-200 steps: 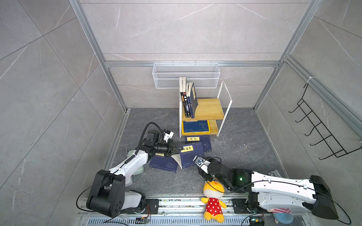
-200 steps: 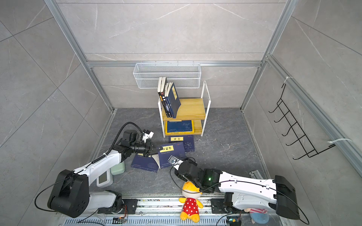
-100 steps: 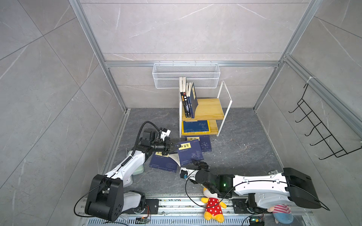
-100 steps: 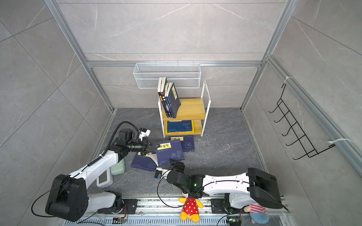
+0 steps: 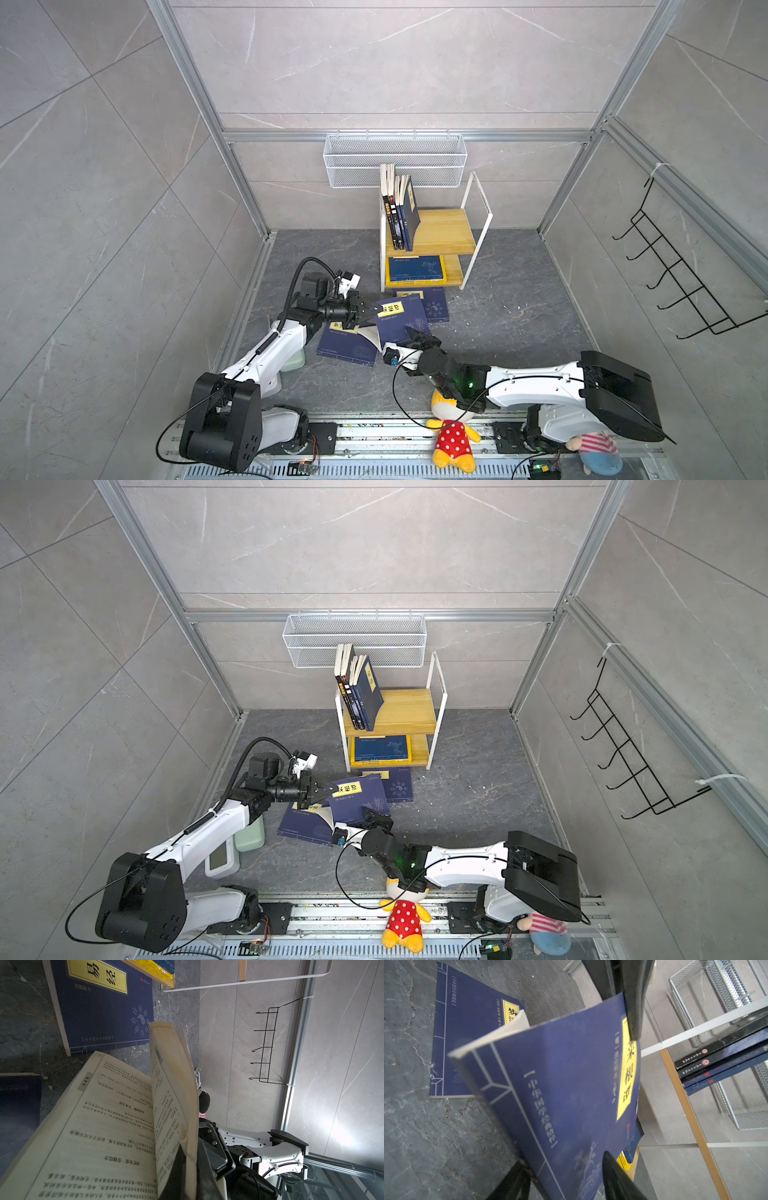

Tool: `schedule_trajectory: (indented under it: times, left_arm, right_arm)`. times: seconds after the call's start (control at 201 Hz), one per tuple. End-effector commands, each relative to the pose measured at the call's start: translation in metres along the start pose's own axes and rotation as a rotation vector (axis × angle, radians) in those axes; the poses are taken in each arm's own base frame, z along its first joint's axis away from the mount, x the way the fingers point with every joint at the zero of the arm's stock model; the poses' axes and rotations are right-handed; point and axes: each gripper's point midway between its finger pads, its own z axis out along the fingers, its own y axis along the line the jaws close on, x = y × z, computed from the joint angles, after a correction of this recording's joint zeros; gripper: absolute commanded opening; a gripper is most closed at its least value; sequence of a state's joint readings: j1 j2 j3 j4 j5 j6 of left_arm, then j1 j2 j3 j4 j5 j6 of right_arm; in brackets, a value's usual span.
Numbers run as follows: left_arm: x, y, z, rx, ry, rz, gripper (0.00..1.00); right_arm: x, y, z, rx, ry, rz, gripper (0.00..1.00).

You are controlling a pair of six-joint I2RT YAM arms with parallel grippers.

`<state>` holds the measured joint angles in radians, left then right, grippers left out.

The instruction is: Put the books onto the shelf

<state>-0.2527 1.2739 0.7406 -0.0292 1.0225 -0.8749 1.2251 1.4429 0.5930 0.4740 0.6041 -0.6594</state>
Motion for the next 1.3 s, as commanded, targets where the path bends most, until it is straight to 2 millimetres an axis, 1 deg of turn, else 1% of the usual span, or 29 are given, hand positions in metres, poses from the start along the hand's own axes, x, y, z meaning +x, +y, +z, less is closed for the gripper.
schedule_trajectory:
  times: [0.0, 0.124, 0.169, 0.214, 0.234, 0.254, 0.304, 0.324, 0.383, 0.428, 0.498, 0.538, 0.563, 0.593, 0.692, 0.777, 0.856, 0.886, 0.956, 1.031, 1.091, 1.175, 1.255, 1.3]
  left_arm:
    - [-0.001, -0.021, -0.006, 0.048, -0.008, 0.052, 0.0]
    - [-0.001, -0.017, -0.005, 0.042, -0.009, 0.048, 0.0]
    - [-0.001, -0.015, -0.005, 0.038, -0.011, 0.051, 0.0]
    - [-0.002, -0.014, -0.005, 0.037, -0.012, 0.045, 0.0]
    - [-0.002, -0.014, -0.005, 0.036, -0.013, 0.037, 0.0]
    - [-0.003, -0.013, -0.005, 0.036, -0.013, 0.029, 0.0]
    - [-0.003, -0.013, -0.006, 0.038, -0.014, 0.022, 0.0]
    - [-0.004, -0.012, -0.006, 0.037, -0.018, 0.025, 0.0]
    - [-0.005, -0.012, -0.008, 0.033, -0.03, 0.034, 0.0]
    - [-0.008, -0.012, -0.013, 0.033, -0.049, 0.038, 0.11]
    - [-0.015, -0.012, -0.022, 0.032, -0.088, 0.037, 0.36]
    - [-0.018, -0.012, -0.028, 0.028, -0.11, 0.044, 0.47]
    - [-0.02, -0.011, -0.031, 0.021, -0.124, 0.055, 0.51]
    - [-0.022, -0.01, -0.035, 0.009, -0.14, 0.073, 0.54]
    - [-0.029, -0.008, -0.051, -0.029, -0.201, 0.156, 0.69]
    - [-0.04, 0.001, -0.071, -0.089, -0.282, 0.176, 0.74]
    - [-0.044, 0.01, -0.086, -0.172, -0.331, 0.244, 0.78]
    - [-0.044, 0.012, -0.092, -0.194, -0.347, 0.272, 0.78]
    - [-0.047, 0.021, -0.106, -0.271, -0.395, 0.318, 0.79]
    - [-0.051, 0.03, -0.125, -0.356, -0.452, 0.342, 0.81]
    - [-0.051, 0.036, -0.137, -0.429, -0.484, 0.373, 0.84]
    - [-0.048, 0.041, -0.145, -0.499, -0.491, 0.457, 0.88]
    - [-0.048, 0.047, -0.155, -0.569, -0.499, 0.487, 0.91]
    - [-0.049, 0.049, -0.16, -0.599, -0.51, 0.502, 0.93]
  right_arm:
    - [-0.006, 0.004, 0.009, -0.011, -0.034, 0.001, 0.57]
    - [-0.005, 0.009, 0.018, -0.024, -0.043, -0.005, 0.56]
    - [-0.003, 0.007, 0.022, -0.012, -0.042, -0.007, 0.54]
    - [-0.003, 0.005, 0.023, -0.003, -0.042, -0.009, 0.49]
    - [-0.003, 0.004, 0.023, -0.003, -0.041, -0.009, 0.45]
    - [-0.003, 0.004, 0.023, -0.005, -0.041, -0.009, 0.38]
    - [-0.003, 0.003, 0.021, -0.016, -0.043, -0.008, 0.09]
    - [-0.004, 0.002, 0.02, -0.02, -0.044, -0.011, 0.0]
    - [-0.003, 0.0, 0.016, -0.022, -0.042, -0.024, 0.0]
    - [-0.002, -0.001, 0.014, -0.026, -0.034, -0.036, 0.0]
    - [-0.002, -0.008, 0.006, -0.028, -0.029, -0.042, 0.0]
    - [-0.002, -0.011, 0.0, -0.039, -0.029, -0.046, 0.0]
    - [-0.002, -0.014, -0.004, -0.04, -0.034, -0.046, 0.0]
    - [-0.002, -0.017, -0.007, -0.037, -0.034, -0.051, 0.0]
    - [0.005, -0.029, -0.016, -0.022, 0.003, -0.076, 0.0]
    - [0.011, -0.039, -0.024, -0.026, 0.051, -0.1, 0.0]
    - [0.017, -0.047, -0.032, -0.046, 0.085, -0.114, 0.0]
    - [0.019, -0.049, -0.034, -0.054, 0.097, -0.116, 0.0]
    - [0.026, -0.062, -0.039, -0.058, 0.14, -0.112, 0.0]
    - [0.031, -0.075, -0.045, -0.062, 0.19, -0.117, 0.0]
    - [0.034, -0.085, -0.047, -0.05, 0.219, -0.133, 0.0]
    - [0.039, -0.1, -0.048, -0.025, 0.261, -0.164, 0.0]
    - [0.043, -0.111, -0.047, -0.023, 0.303, -0.172, 0.0]
    - [0.045, -0.121, -0.045, 0.006, 0.329, -0.169, 0.0]
